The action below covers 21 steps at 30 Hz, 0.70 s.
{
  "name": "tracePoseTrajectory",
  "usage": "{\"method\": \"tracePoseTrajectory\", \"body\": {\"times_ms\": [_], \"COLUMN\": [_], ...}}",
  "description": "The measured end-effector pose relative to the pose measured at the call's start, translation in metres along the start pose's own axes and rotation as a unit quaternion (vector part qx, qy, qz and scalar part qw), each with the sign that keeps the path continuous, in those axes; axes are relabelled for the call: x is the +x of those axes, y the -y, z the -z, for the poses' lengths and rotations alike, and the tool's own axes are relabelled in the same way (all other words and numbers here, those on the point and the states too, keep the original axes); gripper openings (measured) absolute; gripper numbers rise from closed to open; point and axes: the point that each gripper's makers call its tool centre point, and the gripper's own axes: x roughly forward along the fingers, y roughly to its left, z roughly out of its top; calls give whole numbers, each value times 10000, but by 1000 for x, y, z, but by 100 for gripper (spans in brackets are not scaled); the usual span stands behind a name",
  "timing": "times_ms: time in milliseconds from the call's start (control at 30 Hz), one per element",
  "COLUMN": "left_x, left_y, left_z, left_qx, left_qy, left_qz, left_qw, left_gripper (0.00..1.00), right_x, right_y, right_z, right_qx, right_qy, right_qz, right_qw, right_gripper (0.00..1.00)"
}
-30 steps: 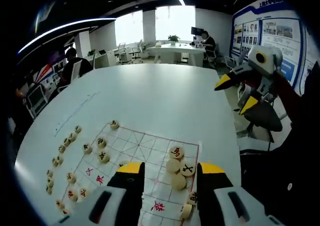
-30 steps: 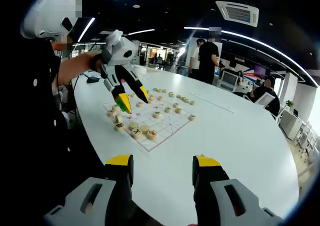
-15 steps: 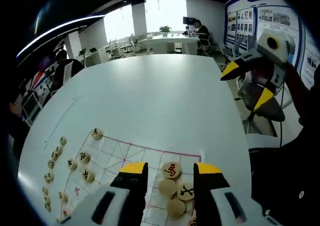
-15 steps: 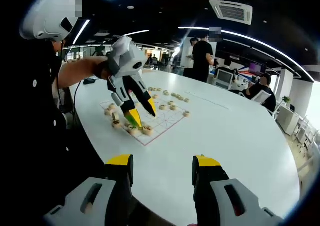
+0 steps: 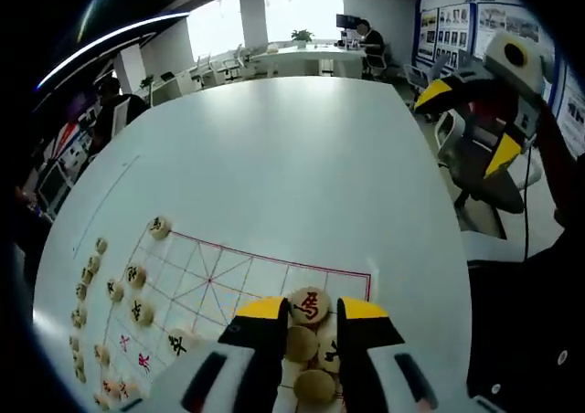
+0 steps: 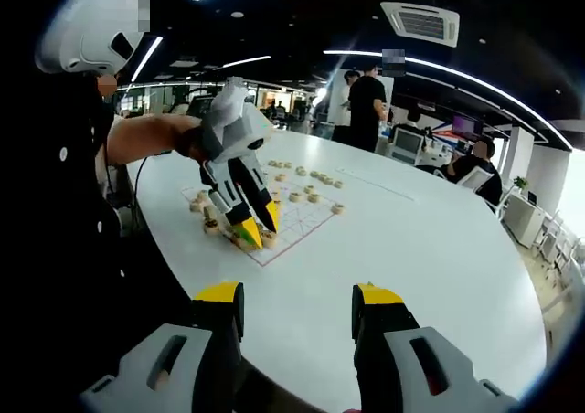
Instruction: Pick up the chess pieces one by one and place each piece onto its starting position on the chessboard, setting the pieces on their correct points until all the chess pieces are arranged in the starting layout
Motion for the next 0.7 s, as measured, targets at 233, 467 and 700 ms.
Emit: {"method": "tracePoseTrajectory", "body": {"times_ms": [233, 467, 700], "left_x": [-7, -46, -99], "left_y": [-3, -19, -38], "left_z": [-5, -12, 16], "left_qx": [-47, -159, -522], "left_qy": [156, 544, 701], "left_qz": [-82, -420, -1016], "left_qw": [9998, 9975, 9910], "left_gripper": [20, 20, 20], "right_x": [-1, 4, 22], "right_y": [-1, -3, -10], "right_z": [-1, -7, -19], "right_qx": [-20, -110, -327], "right_qy": [8, 17, 53], "right_qz": [15, -77, -377], "right_qw": [10000, 9999, 9987], "right_gripper": [48, 48, 48]}}
